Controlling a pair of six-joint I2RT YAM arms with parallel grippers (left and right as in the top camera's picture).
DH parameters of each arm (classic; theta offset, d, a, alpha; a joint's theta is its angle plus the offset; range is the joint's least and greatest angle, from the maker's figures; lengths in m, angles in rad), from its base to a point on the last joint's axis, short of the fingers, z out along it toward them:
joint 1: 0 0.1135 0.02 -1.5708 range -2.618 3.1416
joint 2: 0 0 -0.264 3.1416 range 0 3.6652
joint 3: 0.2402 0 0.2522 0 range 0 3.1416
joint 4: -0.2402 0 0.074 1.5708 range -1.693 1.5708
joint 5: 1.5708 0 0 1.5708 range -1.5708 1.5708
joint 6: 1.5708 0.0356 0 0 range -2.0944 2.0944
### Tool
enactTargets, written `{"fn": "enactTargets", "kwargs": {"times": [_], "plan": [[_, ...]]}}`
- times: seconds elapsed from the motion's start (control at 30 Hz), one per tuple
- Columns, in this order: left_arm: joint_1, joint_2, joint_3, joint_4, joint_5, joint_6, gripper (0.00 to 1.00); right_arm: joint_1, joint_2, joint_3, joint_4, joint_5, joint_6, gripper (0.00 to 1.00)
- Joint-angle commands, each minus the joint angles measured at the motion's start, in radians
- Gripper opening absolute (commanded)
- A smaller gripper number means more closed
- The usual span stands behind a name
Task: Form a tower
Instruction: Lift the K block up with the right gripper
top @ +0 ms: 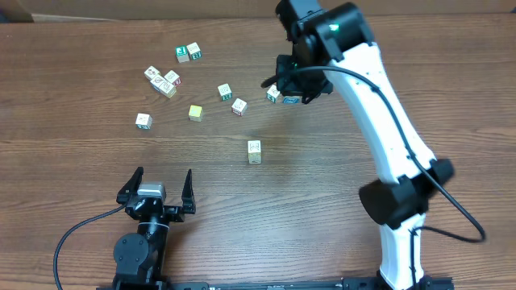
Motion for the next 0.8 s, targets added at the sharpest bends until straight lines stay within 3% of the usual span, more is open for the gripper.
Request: {"fn": "enactTargets", "kwargs": {"times": [0.0,0.77], "plan": [[0.007,-0.011,-0.003,0.002,0.011,0.016,1.00,-0.004,-0.084,0.028,0.000,-0.023,-0.007,0.19],[0.007,-0.011,-0.003,0.002,0.012,0.016,0.99,-0.010,-0.113,-0.075,0.028,-0.022,0.002,0.18]]}}
